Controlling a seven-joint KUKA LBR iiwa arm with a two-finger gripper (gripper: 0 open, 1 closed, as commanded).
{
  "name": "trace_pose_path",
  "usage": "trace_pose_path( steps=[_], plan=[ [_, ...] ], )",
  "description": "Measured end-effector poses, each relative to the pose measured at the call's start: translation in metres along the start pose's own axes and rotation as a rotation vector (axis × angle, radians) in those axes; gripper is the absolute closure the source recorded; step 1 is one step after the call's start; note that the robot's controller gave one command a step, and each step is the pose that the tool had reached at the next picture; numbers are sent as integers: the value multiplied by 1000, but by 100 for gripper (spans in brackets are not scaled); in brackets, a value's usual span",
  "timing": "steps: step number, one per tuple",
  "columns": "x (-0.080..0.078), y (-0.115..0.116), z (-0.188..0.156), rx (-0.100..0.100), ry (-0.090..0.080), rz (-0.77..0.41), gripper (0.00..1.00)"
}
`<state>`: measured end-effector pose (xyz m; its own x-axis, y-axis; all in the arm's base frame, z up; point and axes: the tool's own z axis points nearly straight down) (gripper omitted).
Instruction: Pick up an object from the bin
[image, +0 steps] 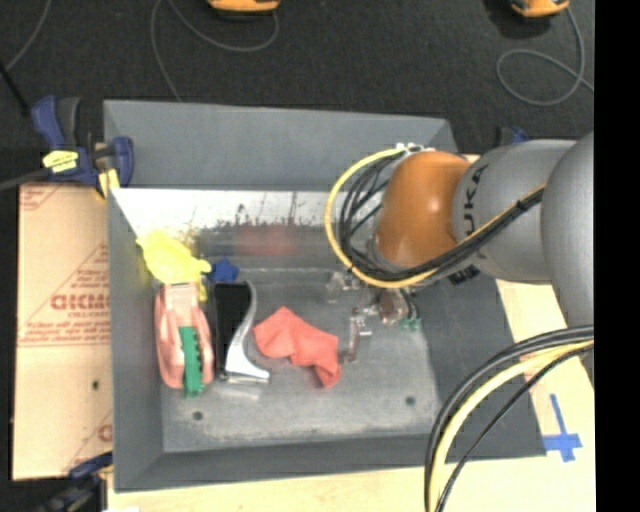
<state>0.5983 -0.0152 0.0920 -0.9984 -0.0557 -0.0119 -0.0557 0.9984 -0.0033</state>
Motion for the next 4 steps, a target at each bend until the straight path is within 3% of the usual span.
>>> trace_pose_path(
  steps=[1,2,3,4],
  plan=[
    [6,15,11,-2,6,51,0],
    [6,31,14,-1,3,-233,0],
    [2,54,18,-2,-1,-96,0],
    [-6,58,20,0,-5,-383,100]
  ],
)
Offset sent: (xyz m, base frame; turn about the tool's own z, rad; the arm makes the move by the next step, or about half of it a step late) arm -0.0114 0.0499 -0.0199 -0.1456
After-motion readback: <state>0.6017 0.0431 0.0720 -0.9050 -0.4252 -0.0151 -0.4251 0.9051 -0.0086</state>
